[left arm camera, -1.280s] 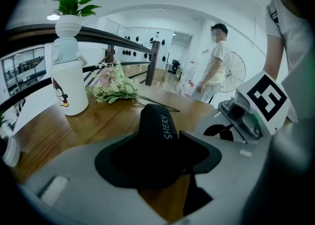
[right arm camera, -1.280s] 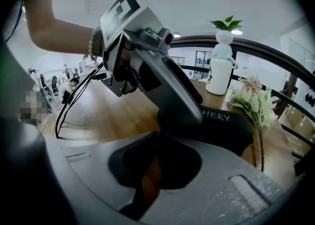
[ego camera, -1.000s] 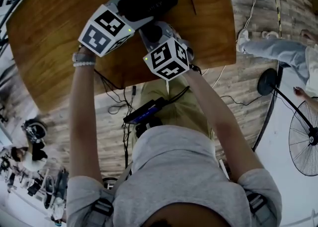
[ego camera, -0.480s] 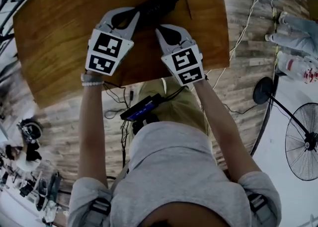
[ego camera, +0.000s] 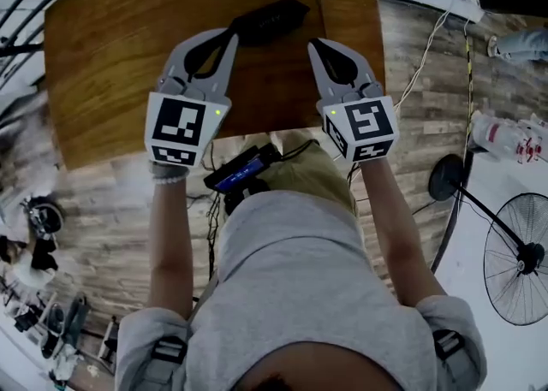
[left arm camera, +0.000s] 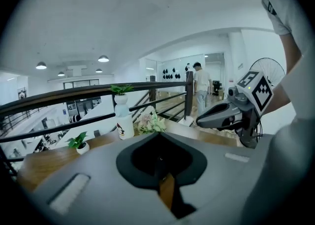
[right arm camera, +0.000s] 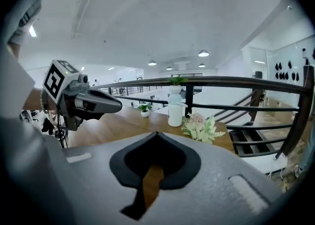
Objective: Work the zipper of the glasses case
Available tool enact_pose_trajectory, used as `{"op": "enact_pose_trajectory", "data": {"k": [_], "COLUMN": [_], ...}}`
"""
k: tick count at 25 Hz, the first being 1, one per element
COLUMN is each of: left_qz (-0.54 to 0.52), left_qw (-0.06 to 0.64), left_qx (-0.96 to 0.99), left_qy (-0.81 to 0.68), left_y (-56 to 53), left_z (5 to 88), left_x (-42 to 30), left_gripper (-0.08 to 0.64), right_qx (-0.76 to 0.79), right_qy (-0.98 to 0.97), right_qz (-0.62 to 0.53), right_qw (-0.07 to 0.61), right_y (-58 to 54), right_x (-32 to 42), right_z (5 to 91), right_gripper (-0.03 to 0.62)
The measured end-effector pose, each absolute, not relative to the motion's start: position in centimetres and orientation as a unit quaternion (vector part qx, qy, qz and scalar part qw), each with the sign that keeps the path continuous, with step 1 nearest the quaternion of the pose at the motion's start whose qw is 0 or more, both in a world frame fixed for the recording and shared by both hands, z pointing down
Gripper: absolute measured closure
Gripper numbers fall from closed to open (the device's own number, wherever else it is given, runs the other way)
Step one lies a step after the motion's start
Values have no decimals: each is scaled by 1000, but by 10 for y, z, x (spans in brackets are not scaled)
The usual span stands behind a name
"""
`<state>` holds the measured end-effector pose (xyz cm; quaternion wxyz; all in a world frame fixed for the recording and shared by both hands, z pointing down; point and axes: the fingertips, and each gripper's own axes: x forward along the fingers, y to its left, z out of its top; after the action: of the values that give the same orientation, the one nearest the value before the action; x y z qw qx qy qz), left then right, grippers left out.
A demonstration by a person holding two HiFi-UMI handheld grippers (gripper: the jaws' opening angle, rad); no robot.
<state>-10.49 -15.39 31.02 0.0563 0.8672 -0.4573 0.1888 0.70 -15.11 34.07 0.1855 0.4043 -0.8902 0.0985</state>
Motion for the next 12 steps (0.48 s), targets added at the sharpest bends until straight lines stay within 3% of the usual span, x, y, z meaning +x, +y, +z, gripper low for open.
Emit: {"op": "enact_pose_trajectory", "data": {"k": [12], "left_qz": [145], "left_qw": [31], "left_qx": [849], "left_qy": [-507], "left_y": [-116], "left_z": [257], "left_x": [-118], "left_gripper": [546], "right_qx": [417], "right_qy": [-896], "right_qz": [52], "right_qw": [144], "right_y": [-137], "right_x": [36], "right_z": [278], "right_gripper": [591]}}
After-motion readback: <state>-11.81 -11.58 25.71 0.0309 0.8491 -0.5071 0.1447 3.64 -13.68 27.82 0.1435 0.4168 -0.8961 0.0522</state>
